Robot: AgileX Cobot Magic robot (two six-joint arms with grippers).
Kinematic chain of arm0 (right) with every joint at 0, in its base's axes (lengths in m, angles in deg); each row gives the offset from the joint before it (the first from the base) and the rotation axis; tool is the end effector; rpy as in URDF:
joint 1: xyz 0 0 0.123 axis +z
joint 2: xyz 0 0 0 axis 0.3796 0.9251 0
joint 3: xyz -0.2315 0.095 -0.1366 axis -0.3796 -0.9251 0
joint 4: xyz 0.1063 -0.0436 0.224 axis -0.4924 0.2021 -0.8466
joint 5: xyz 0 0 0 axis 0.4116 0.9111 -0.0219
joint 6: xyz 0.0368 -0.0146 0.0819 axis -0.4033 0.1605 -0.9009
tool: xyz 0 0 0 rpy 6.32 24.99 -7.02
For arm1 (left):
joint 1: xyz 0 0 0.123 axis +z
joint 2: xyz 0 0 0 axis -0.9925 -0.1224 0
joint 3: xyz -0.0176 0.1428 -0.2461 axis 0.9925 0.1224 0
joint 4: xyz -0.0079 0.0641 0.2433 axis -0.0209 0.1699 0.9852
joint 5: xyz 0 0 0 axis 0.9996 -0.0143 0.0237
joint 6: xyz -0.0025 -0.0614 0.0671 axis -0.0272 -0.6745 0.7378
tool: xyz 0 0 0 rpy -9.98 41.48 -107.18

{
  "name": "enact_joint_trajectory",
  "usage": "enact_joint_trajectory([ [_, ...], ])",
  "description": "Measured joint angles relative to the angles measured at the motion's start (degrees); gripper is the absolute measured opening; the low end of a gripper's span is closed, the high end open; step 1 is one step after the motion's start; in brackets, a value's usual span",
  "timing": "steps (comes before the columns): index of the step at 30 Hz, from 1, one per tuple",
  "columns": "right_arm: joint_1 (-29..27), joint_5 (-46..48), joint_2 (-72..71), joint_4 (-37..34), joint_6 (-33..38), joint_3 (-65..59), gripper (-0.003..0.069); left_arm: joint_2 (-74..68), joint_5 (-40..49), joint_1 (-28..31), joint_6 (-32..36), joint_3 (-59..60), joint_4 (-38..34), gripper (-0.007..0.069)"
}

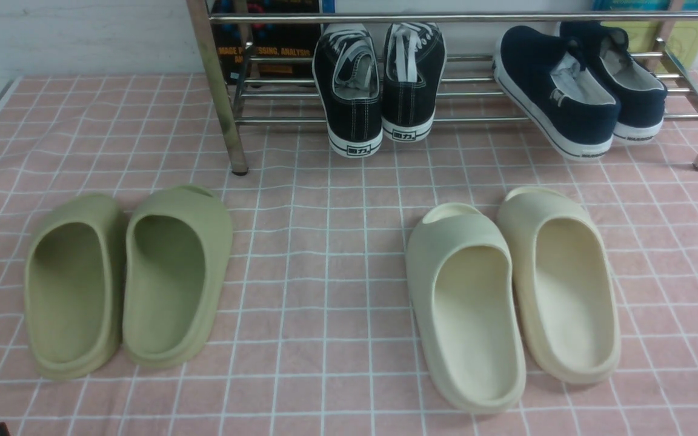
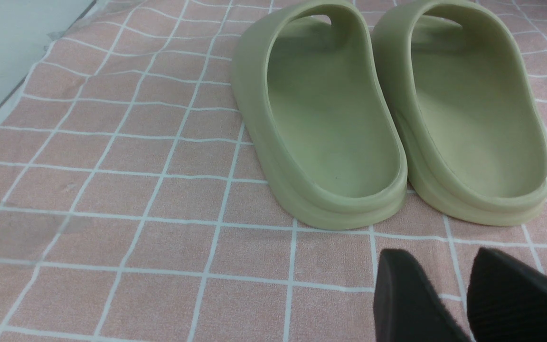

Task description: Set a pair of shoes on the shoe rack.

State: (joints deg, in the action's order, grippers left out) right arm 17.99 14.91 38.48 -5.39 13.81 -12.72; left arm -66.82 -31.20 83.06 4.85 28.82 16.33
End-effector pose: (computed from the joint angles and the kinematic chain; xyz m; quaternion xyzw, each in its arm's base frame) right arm 0.0565 -0.0035 0.2196 0.0579 0.7159 0.0091 0.6957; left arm 0.0527 0.0048 0.1728 -0.0193 0.8013 0.0191 0.5976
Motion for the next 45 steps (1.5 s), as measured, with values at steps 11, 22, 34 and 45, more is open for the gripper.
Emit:
enact_joint_trajectory([
  [11,-0.64,7.98,-2.60,2.53,-4.14,-5.10,-0.0021,0.00,0.00,0.00,0.00,0.00,0.00,0.0239],
  [22,0.75,12.22,-2.60,3.55,-4.19,-4.74,-0.0021,0.00,0.00,0.00,0.00,0.00,0.00,0.0239],
  [34,0.75,12.22,-2.60,3.55,-4.19,-4.70,-0.0015,0.00,0.00,0.00,0.00,0.00,0.00,0.0239],
  [45,0.75,12.25,-2.60,3.55,-4.19,-4.70,-0.0006,0.00,0.00,0.00,0.00,0.00,0.00,0.0239],
])
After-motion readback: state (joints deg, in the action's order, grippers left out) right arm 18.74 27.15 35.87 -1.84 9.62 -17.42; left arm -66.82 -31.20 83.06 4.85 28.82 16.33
